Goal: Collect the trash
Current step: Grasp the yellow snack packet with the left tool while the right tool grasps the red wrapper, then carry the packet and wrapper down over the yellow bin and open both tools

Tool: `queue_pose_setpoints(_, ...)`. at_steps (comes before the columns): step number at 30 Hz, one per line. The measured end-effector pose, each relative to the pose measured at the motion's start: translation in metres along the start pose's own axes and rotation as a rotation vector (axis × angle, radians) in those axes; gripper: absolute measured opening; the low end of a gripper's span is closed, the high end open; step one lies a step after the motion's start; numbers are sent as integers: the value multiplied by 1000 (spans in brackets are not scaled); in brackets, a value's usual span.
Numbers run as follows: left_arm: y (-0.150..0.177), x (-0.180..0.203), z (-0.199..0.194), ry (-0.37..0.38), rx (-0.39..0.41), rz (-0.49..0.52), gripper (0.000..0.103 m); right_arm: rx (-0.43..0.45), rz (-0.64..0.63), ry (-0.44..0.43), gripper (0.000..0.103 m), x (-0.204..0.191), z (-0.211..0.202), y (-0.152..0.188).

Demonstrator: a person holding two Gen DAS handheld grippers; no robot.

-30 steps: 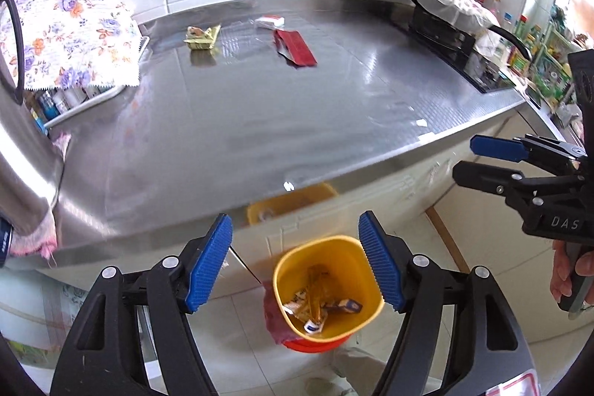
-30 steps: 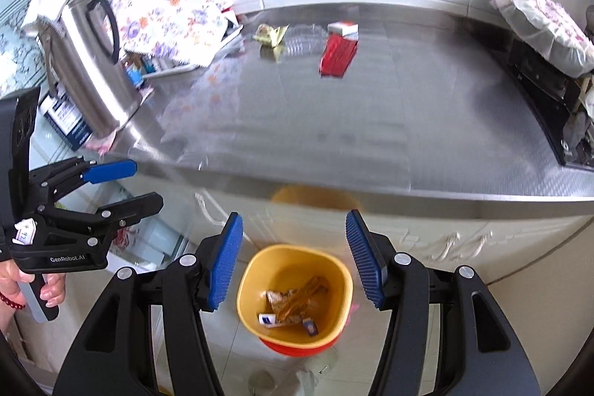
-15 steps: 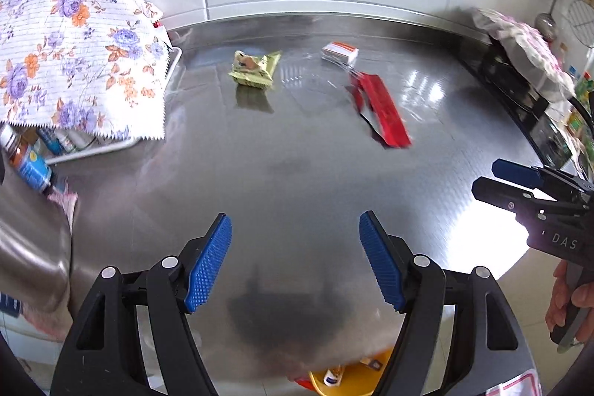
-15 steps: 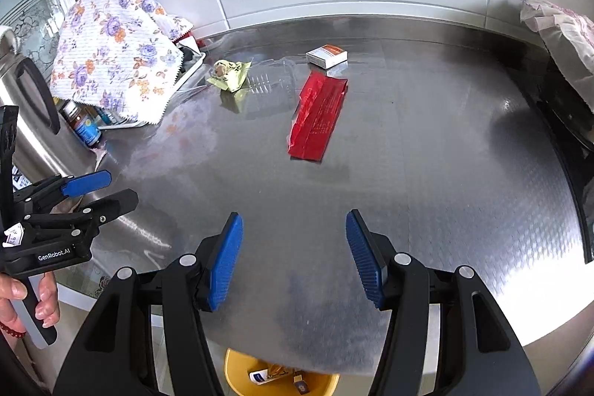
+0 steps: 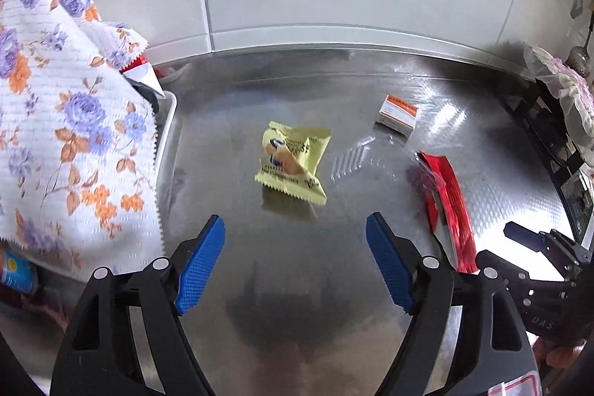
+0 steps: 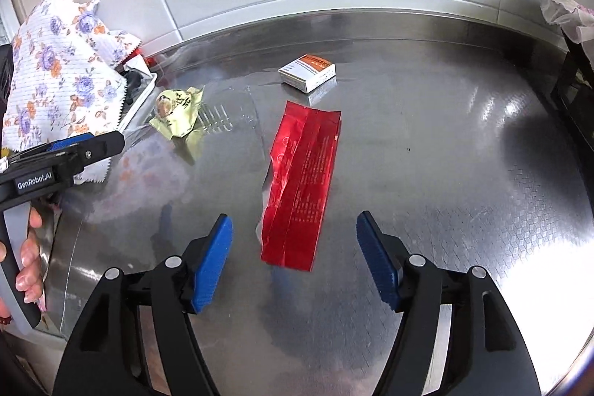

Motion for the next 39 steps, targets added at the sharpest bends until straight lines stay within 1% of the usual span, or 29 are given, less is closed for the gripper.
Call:
queue_pose_setpoints(6, -23, -10, 39, 20, -34, 7, 78, -18, 31, 41, 70, 6, 24, -12)
queue_pose_setpoints(12, -24, -18, 68, 36, -73, -11, 78, -33, 38, 55, 70, 4, 41, -16)
queue_pose_setpoints(14, -24, -18, 74, 36, -78, -3, 78, -29, 26, 77, 70, 2, 45, -17)
queue_pose_setpoints(19, -25, -21, 86, 45, -87, 6, 78, -10, -54, 145, 70, -5, 51, -17)
queue_pose_setpoints(21, -25, -22, 89, 52, -91, 5, 78, 2, -70, 155, 71, -6, 52, -17)
queue_pose_setpoints(24, -27, -23, 92, 62, -90, 9, 79, 16, -73, 158, 70, -6, 52, -17)
queue_pose_setpoints(25, -26, -22, 93, 63, -89, 11, 78, 19, -73, 157, 67, -6, 51, -17)
queue_pose_setpoints(26, -26, -21, 93, 64, -89, 15, 77, 24, -74, 157, 64, -6, 50, -17)
queue_pose_setpoints(27, -26, -20, 94, 73, -90, 20, 75, 26, -74, 154, 57, -6, 49, -17)
queue_pose_setpoints(28, -30, -15, 98, 79, -90, 25, 71, 26, -71, 153, 54, -5, 48, -17)
queue_pose_setpoints(29, -30, -12, 98, 88, -88, 36, 65, 26, -71, 153, 53, -5, 48, -18)
queue_pose_setpoints(30, -31, -12, 101, 90, -85, 45, 63, 26, -72, 152, 51, -4, 47, -18)
queue_pose_setpoints(31, -31, -9, 101, 96, -82, 53, 56, 27, -70, 147, 47, -3, 46, -18)
queue_pose_setpoints(32, -30, -6, 100, 108, -80, 57, 51, 27, -66, 143, 47, -2, 45, -18)
queue_pose_setpoints(35, -30, -5, 99, 110, -73, 57, 49, 24, -54, 127, 44, 0, 43, -19)
queue_pose_setpoints(37, -29, -7, 96, 117, -67, 41, 48, 23, -42, 117, 40, 3, 42, -18)
queue_pose_setpoints(39, -28, -11, 91, 126, -58, 30, 47, 22, -31, 107, 39, 4, 40, -17)
Point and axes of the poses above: each gripper's, at about its wrist camera, not at the fingertips, and z roughly the way its jaws point, x to its right, y to its underside, the point moved 6 cm from there along z, roughly the way its jaws point, and after that the axes turned 1 degree about z, right-handed, at the moved point
